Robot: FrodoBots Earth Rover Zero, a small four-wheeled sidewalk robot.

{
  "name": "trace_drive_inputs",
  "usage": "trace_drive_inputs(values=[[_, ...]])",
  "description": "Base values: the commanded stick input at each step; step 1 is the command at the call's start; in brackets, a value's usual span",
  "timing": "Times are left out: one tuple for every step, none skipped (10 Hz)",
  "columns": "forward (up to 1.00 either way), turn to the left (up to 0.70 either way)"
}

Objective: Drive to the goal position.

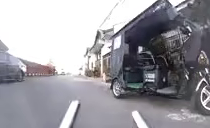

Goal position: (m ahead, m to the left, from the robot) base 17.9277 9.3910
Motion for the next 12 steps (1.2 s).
trace_drive_inputs(values=[[0.85,0.00],[0.85,0.00],[0.85,0.00],[0.85,0.00],[0.85,0.00],[0.85,0.00],[0.85,0.00],[0.85,0.00],[0.85,0.00],[0.85,0.04],[0.85,0.19],[0.85,0.33]])
